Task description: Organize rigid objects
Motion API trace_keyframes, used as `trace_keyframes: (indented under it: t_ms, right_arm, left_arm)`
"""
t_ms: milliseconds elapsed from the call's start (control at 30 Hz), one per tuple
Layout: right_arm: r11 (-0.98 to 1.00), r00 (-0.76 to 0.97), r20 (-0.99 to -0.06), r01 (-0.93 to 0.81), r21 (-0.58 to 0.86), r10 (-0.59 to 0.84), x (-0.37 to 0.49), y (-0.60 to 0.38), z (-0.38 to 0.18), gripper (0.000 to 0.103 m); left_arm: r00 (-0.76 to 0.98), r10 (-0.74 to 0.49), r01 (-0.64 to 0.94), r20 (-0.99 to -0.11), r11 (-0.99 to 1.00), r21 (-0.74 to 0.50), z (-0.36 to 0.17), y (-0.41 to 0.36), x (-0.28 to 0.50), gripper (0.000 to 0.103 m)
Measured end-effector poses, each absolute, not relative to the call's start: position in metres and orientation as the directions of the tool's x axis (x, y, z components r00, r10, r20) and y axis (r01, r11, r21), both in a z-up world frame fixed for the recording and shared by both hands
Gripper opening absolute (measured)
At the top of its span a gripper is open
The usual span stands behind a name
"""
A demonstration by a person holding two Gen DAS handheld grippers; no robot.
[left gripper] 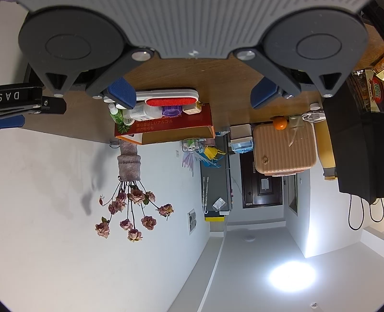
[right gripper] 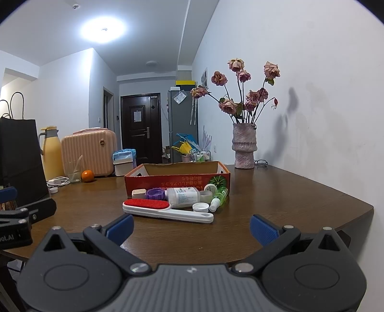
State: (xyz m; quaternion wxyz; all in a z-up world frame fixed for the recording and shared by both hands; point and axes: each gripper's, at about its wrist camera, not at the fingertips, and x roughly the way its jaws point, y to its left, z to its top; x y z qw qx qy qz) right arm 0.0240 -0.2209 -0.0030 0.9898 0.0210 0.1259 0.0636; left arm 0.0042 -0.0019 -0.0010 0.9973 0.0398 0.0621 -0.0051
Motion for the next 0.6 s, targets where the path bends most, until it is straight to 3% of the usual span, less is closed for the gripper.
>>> trace_keyframes:
  t_ms: [600]
  right_arm:
    - [0.991,0.959,-0.249,-0.123,0.058,0.134,0.0246,-0.2216,-0.0044,0.103]
  left_arm:
    - [0.991,-0.009,0.021,-0.134,0.996,0.086,-0.0020,-0.0035,0.0062,0.103]
